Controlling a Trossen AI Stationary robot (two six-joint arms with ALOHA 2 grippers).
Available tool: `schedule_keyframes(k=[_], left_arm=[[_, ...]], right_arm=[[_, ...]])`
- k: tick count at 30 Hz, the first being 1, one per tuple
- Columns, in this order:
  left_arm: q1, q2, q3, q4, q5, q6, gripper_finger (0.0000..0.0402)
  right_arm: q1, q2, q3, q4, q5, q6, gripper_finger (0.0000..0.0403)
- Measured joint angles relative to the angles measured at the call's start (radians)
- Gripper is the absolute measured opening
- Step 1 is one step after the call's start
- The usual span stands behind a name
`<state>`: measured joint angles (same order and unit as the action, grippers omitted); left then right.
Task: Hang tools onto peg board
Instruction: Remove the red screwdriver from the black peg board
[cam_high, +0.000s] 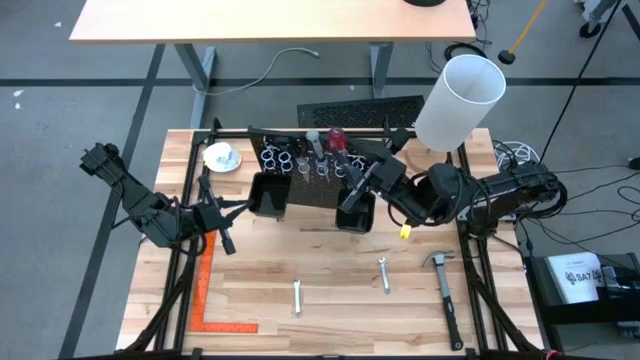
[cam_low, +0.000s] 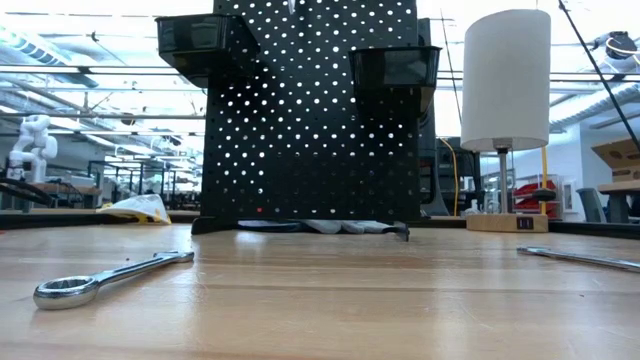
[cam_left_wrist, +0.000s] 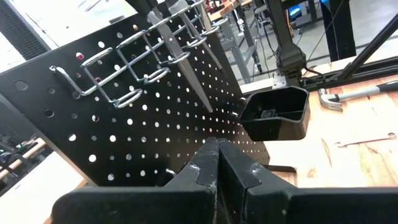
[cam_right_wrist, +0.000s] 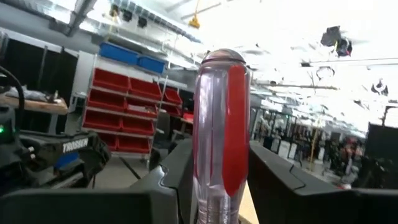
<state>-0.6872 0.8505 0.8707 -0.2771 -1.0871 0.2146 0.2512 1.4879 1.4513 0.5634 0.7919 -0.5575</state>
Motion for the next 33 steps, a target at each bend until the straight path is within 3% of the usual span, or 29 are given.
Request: schedule_keyframes(k=[10, 20, 33], left_arm=[[0.0, 0.0, 0.0, 0.0, 0.002, 0.0, 0.0009], [0.0, 0.0, 0.0, -0.001, 0.002, 0.0, 0.0009], [0.0, 0.0, 0.0, -0.002, 0.002, 0.0, 0.0009]], right_arm=[[0.0, -0.002, 0.001, 0.082, -0.046, -0.073, 0.0112], [0.0, -0.002, 0.001, 0.145, -0.206, -0.102, 0.0112], [0.102, -0.002, 0.001, 0.019, -0.302, 0.053, 0.0113]])
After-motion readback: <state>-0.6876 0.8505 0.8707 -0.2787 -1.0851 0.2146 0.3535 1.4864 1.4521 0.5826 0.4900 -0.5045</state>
